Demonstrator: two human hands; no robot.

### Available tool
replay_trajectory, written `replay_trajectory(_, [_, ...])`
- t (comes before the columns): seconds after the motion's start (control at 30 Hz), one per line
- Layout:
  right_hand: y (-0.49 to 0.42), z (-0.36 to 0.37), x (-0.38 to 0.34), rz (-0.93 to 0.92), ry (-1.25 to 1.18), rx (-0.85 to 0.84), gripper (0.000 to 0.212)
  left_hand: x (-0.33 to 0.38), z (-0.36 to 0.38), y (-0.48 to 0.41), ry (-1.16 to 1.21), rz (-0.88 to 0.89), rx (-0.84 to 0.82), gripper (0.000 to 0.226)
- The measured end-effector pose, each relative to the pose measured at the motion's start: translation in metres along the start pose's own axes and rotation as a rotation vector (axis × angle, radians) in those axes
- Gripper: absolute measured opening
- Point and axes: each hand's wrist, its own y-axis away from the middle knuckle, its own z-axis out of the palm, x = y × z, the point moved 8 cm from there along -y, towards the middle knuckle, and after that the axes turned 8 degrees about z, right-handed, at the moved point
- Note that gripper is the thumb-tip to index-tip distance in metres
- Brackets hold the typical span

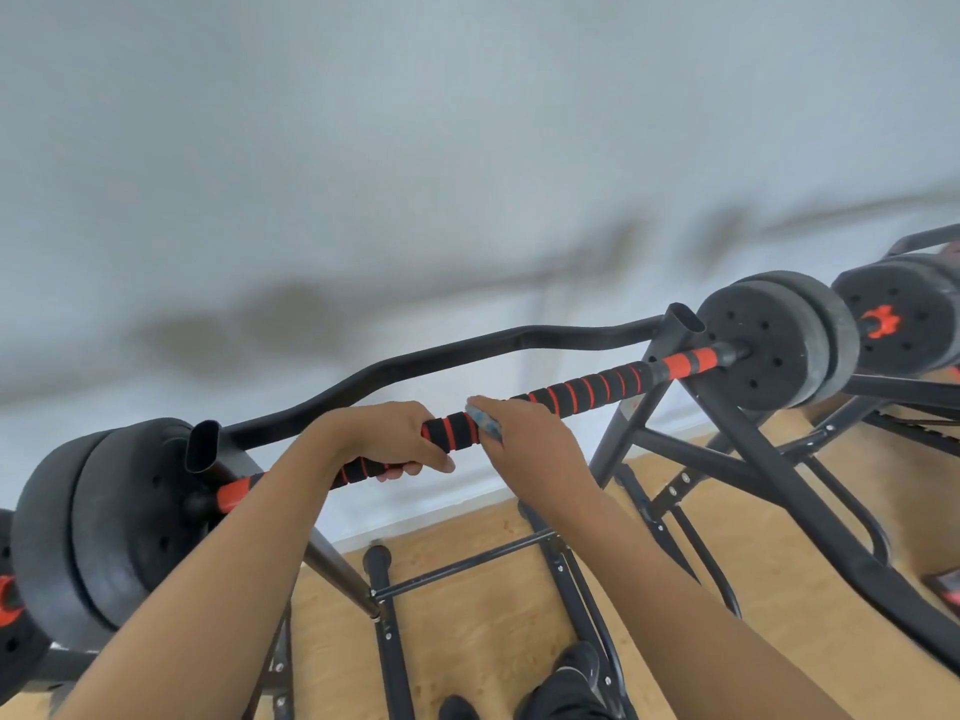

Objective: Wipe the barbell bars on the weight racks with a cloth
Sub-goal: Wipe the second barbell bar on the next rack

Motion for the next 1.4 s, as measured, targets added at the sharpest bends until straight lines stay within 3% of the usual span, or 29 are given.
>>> replay_trajectory(0.13, [0.023, 0.014, 0.011, -0.043, 0.033, -0.041, 0.056, -0.003, 0.005, -0.001, 0.185, -0.021, -0.126, 0.040])
replay_trajectory(0.23, [0.036, 0.017, 0.024, -0.048, 0.023, -0.048, 0.065, -0.002, 0.006, -0.002, 0.197, -0.007, -0.158, 0.039])
replay_trajectory(0.33, [0.032, 0.012, 0.038, -0.055, -0.039, -0.033, 0.059, 0.008, -0.009, 0.000, -0.055, 0.081, 0.097, 0.044])
replay_trajectory(0.4, [0.026, 0.004, 0.037, -0.079, -0.068, 0.028, 0.053, 0.023, -0.019, 0.012, -0.390, 0.109, 0.375, 0.047])
replay_trajectory(0.47, [0.019, -0.006, 0.028, -0.078, -0.136, 0.099, 0.051, 0.033, -0.009, 0.022, -0.651, 0.075, 0.538, 0.044])
replay_trajectory(0.57, [0.002, -0.012, 0.015, -0.053, -0.194, 0.127, 0.041, 0.036, 0.010, 0.023, -0.736, 0.042, 0.692, 0.036])
replay_trajectory(0.7, [-0.019, 0.001, 0.003, -0.036, -0.043, 0.055, 0.016, 0.036, 0.009, 0.020, -0.771, 0.026, 0.750, 0.031])
replay_trajectory(0.77, [-0.025, -0.001, 0.005, 0.021, -0.047, 0.055, 0.025, 0.035, 0.009, 0.019, -0.786, 0.022, 0.759, 0.029])
replay_trajectory(0.83, [-0.025, -0.004, 0.004, 0.020, -0.059, 0.055, 0.027, 0.034, 0.009, 0.018, -0.789, 0.017, 0.749, 0.028])
replay_trajectory(0.97, [-0.014, -0.001, 0.001, -0.043, -0.024, 0.019, 0.010, 0.025, 0.002, 0.009, -0.673, -0.015, 0.627, 0.027])
replay_trajectory(1.17, [-0.006, 0.003, -0.001, -0.094, 0.132, -0.067, 0.009, 0.009, 0.000, -0.011, -0.115, -0.018, 0.164, 0.034])
replay_trajectory(1.27, [-0.003, 0.003, -0.004, -0.118, 0.185, -0.081, 0.013, 0.012, 0.000, -0.009, 0.011, -0.008, 0.010, 0.044])
replay_trajectory(1.33, [-0.008, -0.001, -0.006, -0.119, 0.182, -0.066, 0.011, 0.014, 0.001, -0.006, 0.042, -0.011, -0.027, 0.050])
replay_trajectory(1.4, [-0.019, -0.007, -0.006, -0.106, 0.150, -0.041, 0.007, 0.019, -0.003, -0.003, -0.002, 0.023, 0.051, 0.052])
